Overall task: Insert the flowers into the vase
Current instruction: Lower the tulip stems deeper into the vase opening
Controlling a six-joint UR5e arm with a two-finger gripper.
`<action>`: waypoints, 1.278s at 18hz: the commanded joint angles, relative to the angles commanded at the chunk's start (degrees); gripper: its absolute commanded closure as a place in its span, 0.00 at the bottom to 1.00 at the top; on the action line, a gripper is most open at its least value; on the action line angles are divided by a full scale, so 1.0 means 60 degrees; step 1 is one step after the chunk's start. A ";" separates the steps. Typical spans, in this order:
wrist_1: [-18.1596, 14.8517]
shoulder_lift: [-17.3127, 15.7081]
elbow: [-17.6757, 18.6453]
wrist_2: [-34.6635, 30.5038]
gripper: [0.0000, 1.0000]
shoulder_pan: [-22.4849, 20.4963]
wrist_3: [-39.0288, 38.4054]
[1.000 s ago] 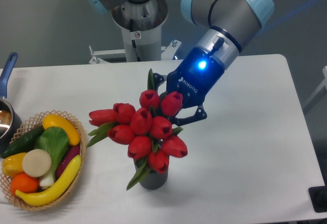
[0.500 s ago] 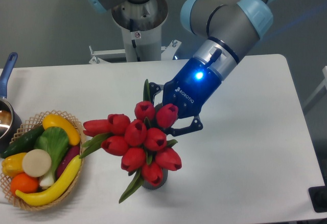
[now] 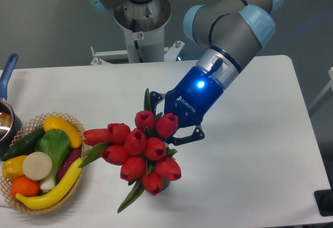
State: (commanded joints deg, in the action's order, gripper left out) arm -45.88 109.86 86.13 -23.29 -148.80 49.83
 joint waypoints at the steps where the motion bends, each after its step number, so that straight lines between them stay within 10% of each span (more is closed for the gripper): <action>1: 0.0000 0.0000 0.0015 0.0000 0.86 0.0000 0.0000; 23: 0.0762 0.0103 0.1098 -0.0088 0.86 0.0132 0.0658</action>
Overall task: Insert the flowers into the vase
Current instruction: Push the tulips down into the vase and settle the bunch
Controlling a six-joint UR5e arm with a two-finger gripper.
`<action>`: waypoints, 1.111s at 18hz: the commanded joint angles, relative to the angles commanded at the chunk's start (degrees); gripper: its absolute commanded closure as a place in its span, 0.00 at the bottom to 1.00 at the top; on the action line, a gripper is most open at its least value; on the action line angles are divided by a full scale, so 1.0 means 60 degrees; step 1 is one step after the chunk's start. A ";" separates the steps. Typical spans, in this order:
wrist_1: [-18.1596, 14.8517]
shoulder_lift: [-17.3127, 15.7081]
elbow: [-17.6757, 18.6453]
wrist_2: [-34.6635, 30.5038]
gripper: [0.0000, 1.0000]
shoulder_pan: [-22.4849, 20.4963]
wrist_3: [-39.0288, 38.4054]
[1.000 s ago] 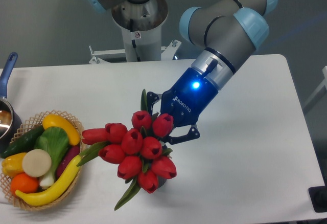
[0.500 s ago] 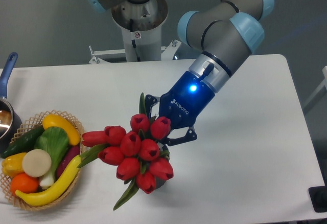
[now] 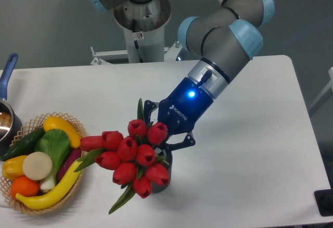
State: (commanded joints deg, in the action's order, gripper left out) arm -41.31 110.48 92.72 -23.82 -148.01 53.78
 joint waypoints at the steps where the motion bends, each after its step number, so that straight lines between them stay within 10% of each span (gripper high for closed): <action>1: 0.0000 0.0000 0.0015 0.0000 0.85 0.0000 0.0030; 20: 0.0059 0.0161 0.0761 -0.0015 0.82 0.0015 0.0907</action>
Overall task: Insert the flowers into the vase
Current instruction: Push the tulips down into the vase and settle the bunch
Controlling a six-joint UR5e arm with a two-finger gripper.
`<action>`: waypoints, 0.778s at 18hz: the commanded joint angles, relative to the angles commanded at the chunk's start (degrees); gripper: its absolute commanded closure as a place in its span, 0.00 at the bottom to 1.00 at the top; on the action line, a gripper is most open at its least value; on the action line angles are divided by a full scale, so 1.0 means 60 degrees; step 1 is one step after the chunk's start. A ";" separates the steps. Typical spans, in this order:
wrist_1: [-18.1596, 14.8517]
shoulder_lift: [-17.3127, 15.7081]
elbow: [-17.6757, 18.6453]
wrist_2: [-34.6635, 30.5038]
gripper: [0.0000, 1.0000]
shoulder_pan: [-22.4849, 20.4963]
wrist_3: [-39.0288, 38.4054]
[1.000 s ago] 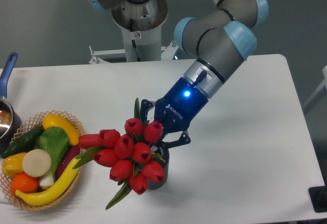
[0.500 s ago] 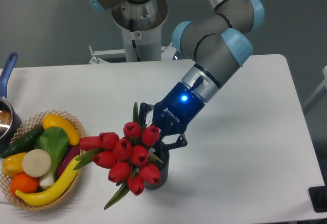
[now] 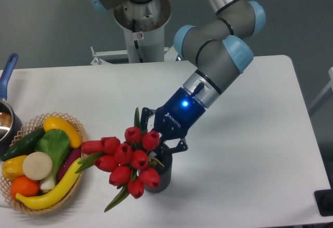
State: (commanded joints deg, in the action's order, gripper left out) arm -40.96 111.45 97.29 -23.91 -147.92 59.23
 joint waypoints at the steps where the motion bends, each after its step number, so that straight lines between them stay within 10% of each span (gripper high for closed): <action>1: 0.0000 0.0000 0.0117 0.0000 0.82 0.0000 0.0176; 14: 0.0000 0.0190 0.0440 -0.0029 0.81 -0.0015 0.0910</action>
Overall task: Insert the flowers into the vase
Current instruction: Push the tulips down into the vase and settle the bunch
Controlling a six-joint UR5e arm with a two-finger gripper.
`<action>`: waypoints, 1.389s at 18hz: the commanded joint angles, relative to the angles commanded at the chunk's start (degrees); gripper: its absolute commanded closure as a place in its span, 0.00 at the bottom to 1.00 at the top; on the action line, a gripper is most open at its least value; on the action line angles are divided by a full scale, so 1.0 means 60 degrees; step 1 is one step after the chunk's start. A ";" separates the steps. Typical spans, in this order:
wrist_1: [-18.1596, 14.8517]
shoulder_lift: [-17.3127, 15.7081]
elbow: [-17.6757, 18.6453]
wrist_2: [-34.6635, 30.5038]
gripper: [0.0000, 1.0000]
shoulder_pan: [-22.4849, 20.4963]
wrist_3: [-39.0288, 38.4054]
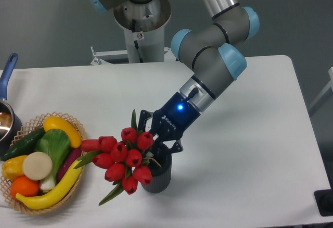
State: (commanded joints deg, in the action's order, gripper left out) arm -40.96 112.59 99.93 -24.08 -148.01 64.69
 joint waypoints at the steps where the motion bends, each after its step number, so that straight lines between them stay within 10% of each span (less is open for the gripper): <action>1: 0.0000 0.0000 0.0000 -0.0029 0.81 0.0000 0.0000; 25: 0.0029 -0.0044 0.0498 -0.0161 0.61 -0.0512 0.0498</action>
State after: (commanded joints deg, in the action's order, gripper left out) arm -40.78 112.32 102.92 -25.05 -151.08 67.68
